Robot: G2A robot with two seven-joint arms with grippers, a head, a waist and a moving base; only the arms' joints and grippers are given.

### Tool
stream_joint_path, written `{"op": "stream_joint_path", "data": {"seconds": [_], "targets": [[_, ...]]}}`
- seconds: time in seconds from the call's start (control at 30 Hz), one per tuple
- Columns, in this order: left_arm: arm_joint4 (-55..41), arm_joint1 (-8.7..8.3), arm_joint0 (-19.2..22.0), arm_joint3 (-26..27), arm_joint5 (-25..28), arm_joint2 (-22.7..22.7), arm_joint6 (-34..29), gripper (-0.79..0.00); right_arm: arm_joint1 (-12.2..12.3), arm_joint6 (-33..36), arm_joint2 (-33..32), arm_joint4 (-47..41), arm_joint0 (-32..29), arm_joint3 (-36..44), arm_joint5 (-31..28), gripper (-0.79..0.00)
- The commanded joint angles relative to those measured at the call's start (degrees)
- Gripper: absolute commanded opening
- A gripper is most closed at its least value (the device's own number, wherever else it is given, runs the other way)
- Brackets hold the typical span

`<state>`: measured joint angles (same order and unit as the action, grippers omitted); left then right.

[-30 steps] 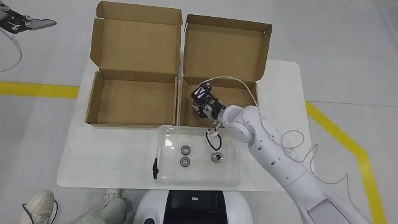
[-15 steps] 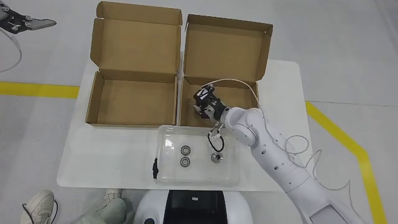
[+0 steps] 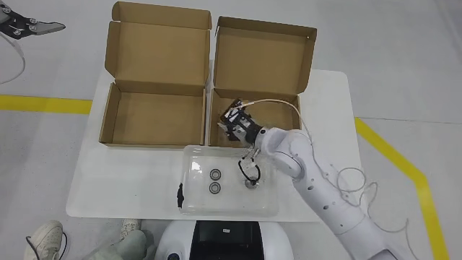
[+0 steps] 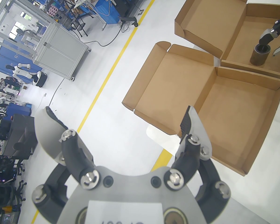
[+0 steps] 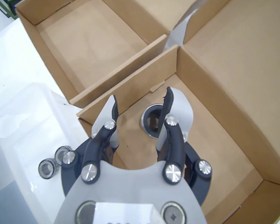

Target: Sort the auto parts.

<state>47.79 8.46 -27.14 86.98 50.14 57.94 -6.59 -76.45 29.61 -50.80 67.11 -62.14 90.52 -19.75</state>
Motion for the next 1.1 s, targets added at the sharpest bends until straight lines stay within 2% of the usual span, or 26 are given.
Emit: {"op": "stream_joint_path", "data": {"seconds": [0.0,0.3,0.4,0.47,0.57,0.6,1.07], "targets": [[0.0,0.0,0.0,0.0,0.0,0.0,0.0,0.0,0.35,0.85,-0.41,0.62,-1.35,2.56,-1.01,-0.413],[0.0,0.0,0.0,0.0,0.0,0.0,0.0,0.0,2.13,2.91,-1.86,4.64,-9.13,14.12,-5.34,-0.406],[0.0,0.0,0.0,0.0,0.0,0.0,0.0,0.0,2.67,3.37,-2.02,6.03,-11.4,16.78,-7.22,-0.379],[0.0,0.0,0.0,0.0,0.0,0.0,0.0,0.0,2.98,2.81,-2.09,6.35,-12.71,18.16,-8.6,-0.394],[0.0,0.0,0.0,0.0,0.0,0.0,0.0,0.0,3.35,1.8,-2.19,6.83,-14.05,19.26,-10.27,-0.379],[0.0,0.0,0.0,0.0,0.0,0.0,0.0,0.0,3.42,1.52,-2.22,6.89,-14.21,19.31,-10.66,-0.397],[0.0,0.0,0.0,0.0,0.0,0.0,0.0,0.0,3.42,1.52,-2.22,6.89,-14.21,19.31,-10.66,-0.403]]}}
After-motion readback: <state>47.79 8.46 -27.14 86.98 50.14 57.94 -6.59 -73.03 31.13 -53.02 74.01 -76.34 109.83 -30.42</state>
